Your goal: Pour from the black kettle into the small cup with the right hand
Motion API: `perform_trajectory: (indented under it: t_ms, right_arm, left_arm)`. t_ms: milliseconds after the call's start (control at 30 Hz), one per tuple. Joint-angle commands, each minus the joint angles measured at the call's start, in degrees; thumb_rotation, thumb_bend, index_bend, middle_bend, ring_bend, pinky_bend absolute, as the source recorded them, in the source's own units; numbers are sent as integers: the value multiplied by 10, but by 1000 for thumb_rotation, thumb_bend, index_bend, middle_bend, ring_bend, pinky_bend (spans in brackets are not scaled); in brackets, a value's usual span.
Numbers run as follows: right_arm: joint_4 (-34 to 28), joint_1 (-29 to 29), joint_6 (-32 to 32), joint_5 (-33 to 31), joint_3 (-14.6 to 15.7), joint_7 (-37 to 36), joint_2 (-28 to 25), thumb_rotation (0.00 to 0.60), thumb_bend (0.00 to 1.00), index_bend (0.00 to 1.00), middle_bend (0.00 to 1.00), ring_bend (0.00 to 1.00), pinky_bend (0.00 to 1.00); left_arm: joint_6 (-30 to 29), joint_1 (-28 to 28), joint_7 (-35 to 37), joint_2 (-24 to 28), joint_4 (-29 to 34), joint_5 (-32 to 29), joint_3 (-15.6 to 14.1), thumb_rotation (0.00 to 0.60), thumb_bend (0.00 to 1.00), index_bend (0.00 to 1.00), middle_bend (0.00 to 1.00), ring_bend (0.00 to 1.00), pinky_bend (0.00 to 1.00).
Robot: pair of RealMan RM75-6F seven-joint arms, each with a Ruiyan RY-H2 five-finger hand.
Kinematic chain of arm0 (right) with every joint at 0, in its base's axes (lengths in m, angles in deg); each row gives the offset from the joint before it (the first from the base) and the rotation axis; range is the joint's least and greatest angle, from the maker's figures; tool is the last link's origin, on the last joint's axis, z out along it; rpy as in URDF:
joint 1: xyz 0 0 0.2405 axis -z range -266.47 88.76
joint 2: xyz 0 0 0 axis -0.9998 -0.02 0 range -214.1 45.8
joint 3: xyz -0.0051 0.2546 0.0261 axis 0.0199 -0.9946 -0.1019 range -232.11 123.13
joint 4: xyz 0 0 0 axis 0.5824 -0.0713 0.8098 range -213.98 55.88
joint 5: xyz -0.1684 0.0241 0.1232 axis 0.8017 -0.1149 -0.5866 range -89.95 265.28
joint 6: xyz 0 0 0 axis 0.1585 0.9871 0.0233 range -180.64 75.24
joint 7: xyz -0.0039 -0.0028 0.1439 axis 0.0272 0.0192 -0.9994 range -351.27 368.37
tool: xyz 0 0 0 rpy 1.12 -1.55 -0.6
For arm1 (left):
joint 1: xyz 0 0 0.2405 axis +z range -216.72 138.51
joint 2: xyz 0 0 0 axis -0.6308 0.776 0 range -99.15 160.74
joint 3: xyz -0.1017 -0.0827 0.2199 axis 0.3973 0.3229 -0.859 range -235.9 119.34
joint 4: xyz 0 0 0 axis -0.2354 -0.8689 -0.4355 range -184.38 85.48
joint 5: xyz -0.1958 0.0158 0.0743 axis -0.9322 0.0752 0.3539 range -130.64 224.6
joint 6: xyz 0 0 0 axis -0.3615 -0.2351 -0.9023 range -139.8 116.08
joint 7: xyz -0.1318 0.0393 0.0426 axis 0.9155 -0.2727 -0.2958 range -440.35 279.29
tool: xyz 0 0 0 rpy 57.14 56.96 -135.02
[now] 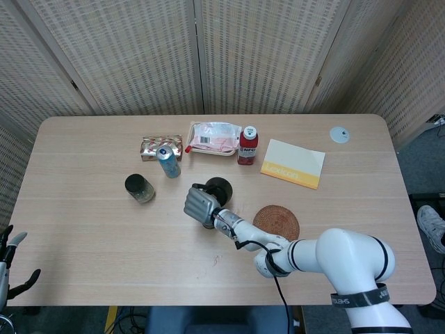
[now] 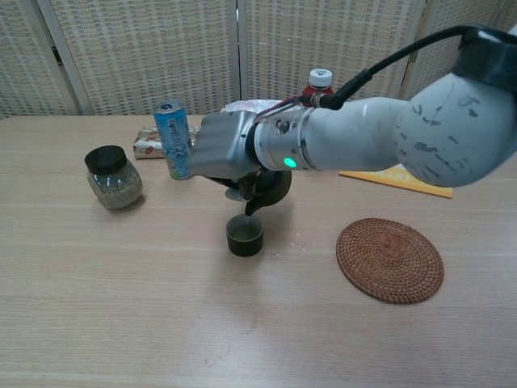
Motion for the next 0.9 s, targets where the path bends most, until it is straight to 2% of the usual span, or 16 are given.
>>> perform_trajectory:
  t_ms: [33,533,900]
  right_arm:
    - [-1,-1,1,-1,1,3,0,485,514,1000,1000,959,520]
    - [-5,-2,7,2,6,17,3,488,512,1000,1000,959,520]
    - [-11,19,11,-10,-7,-27,-8,487,491,1000,1000,959,520]
  left_arm:
    - [0,0,0,0,0,0,0,600,239,152,11,71,15]
    - [0,0,3,-2,-3,1,0,600,239,152,11,71,16]
    - [2,-3,-4,5,5,3,2,600,239,152,11,71,15]
